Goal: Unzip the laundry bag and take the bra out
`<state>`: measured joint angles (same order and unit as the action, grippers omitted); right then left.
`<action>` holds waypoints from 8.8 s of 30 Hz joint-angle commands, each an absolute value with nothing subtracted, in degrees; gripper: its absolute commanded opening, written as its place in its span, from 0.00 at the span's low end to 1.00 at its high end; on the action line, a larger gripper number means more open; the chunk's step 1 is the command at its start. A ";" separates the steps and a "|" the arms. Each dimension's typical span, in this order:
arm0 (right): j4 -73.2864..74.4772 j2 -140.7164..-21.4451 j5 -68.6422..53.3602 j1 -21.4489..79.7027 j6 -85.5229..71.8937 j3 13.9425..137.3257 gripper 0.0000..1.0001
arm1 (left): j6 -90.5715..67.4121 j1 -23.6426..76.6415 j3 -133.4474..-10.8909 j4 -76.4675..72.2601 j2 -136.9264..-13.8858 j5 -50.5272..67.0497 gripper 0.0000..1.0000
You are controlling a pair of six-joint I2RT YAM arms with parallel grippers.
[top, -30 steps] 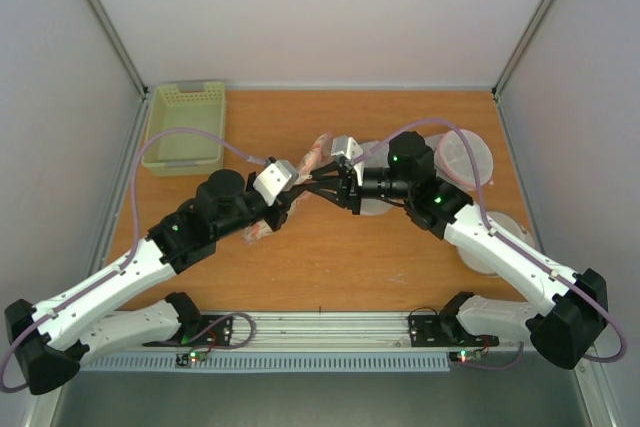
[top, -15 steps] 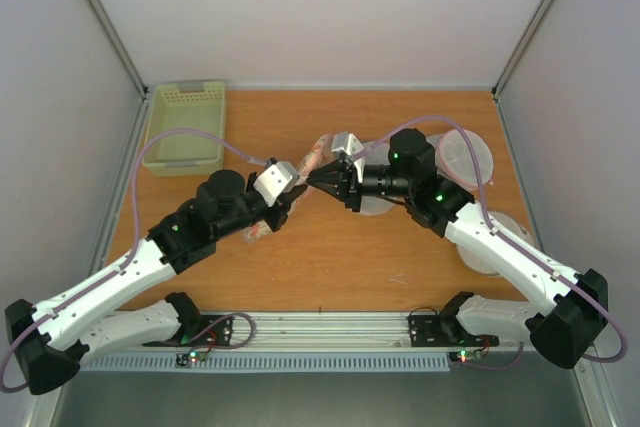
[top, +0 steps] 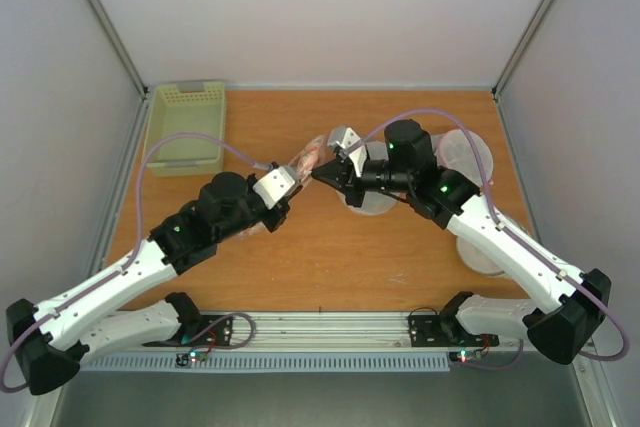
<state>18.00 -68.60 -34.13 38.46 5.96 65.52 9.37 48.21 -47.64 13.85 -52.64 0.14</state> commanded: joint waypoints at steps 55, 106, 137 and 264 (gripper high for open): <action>18.31 -68.42 -26.99 39.68 -9.93 64.69 0.01 | -16.89 48.08 -55.21 26.59 -59.81 -1.82 0.52; 21.04 -67.88 -32.40 29.50 -7.52 60.67 0.01 | 4.63 48.16 -42.60 20.57 -42.76 13.82 0.85; 13.36 -69.98 -18.49 45.06 -20.92 62.95 0.01 | -9.55 47.92 -55.01 26.59 -53.63 -5.26 0.77; 21.20 -73.03 -9.30 42.98 -14.22 64.60 0.01 | -0.54 47.90 -46.59 15.02 -62.95 -4.76 0.01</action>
<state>20.27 -74.46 -13.17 43.86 -18.68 60.82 -5.13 47.94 -48.38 19.68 -67.81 -8.88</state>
